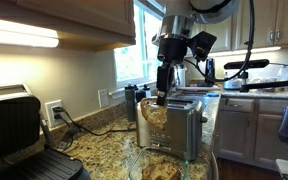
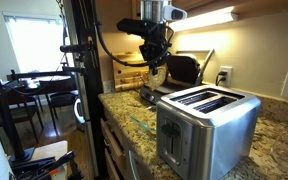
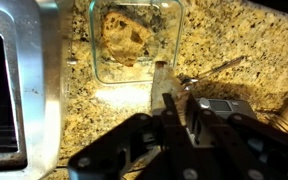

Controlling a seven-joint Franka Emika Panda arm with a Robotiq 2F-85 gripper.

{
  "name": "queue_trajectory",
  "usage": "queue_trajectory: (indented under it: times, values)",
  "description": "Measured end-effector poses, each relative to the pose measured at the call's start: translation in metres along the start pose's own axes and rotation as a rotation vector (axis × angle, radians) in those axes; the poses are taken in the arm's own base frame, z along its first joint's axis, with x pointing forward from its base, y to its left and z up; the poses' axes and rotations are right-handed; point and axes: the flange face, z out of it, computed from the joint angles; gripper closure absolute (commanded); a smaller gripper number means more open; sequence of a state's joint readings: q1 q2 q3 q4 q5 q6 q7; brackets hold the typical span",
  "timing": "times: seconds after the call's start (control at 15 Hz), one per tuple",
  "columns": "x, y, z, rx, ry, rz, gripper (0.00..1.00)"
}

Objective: Put a slice of bread in the left slot of the toaster

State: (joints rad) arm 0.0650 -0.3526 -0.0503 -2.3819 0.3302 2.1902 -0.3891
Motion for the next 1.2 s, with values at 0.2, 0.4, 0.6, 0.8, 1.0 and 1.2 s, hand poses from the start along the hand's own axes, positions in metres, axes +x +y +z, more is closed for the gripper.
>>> queue_trajectory:
  times: [0.2, 0.4, 0.6, 0.8, 1.0, 1.2]
  values:
    - [-0.001, 0.001, -0.008, -0.002, 0.018, 0.002, 0.94]
    - [-0.002, 0.003, -0.014, -0.003, 0.029, 0.007, 0.94]
    - [-0.003, 0.008, -0.017, -0.006, 0.038, 0.017, 0.94]
    - [-0.003, 0.016, -0.021, -0.015, 0.054, 0.033, 0.94]
    - [-0.003, 0.025, -0.025, -0.027, 0.081, 0.051, 0.94]
    - [-0.003, 0.030, -0.028, -0.034, 0.093, 0.071, 0.94]
